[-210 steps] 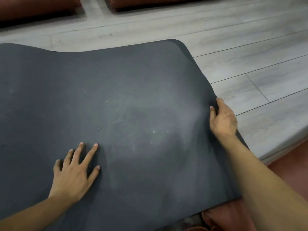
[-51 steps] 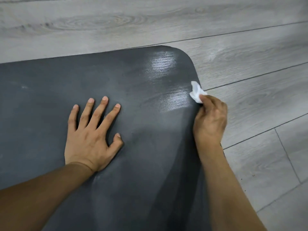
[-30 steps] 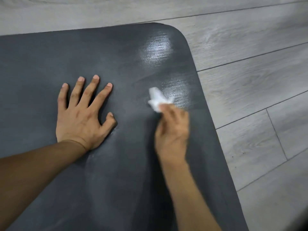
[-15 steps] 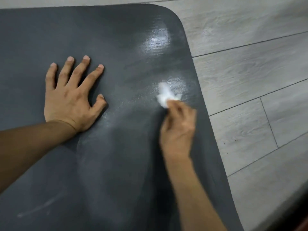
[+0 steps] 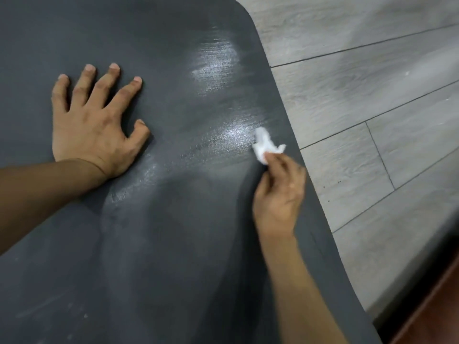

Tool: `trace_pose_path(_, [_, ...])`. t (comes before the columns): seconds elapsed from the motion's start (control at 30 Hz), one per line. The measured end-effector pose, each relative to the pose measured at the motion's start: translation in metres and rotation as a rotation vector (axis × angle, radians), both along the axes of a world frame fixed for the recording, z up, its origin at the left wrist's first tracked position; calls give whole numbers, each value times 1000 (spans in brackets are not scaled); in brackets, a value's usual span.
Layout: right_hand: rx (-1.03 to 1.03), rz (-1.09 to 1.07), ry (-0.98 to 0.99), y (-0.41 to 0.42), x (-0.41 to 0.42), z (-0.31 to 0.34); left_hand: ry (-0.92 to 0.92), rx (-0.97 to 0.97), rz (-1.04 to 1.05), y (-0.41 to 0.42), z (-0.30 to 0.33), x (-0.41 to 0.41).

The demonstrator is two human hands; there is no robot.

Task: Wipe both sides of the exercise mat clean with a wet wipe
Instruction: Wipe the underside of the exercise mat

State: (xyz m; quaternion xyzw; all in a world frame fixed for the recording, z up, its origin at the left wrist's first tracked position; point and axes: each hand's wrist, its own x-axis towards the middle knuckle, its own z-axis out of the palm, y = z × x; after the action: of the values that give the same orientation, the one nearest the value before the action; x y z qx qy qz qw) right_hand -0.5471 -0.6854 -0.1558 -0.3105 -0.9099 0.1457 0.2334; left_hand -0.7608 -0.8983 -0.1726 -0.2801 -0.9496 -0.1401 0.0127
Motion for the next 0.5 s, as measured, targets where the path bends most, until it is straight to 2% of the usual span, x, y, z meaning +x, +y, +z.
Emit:
trace_pose_path(0.1, [-116,285,6,-89,7,5,5,7,11,0,-2,1])
trace_pose_path(0.17, [-97,494,-68,-134,16,11,-1,11,-10,-1,-3,-1])
trace_pose_path(0.23, [10,570,-82,-107,24,9,-8,15,-8,-2,-3,-2])
trace_pose_path(0.27, [78,496,-81,-71,27,7,-14,19,-5,-1,-2,-1])
trace_pose_path(0.37, [141,30,-80,44,31,2,-4,-6,8,-1,-6,-3])
trace_pose_path(0.43, [88,-153,-61,53,30,-4,-11,-10,-10,1,-6,-3])
trace_pose_path(0.5, [49,-215,15,33,28,-13,-8,-6,-6,-1,-3,-4])
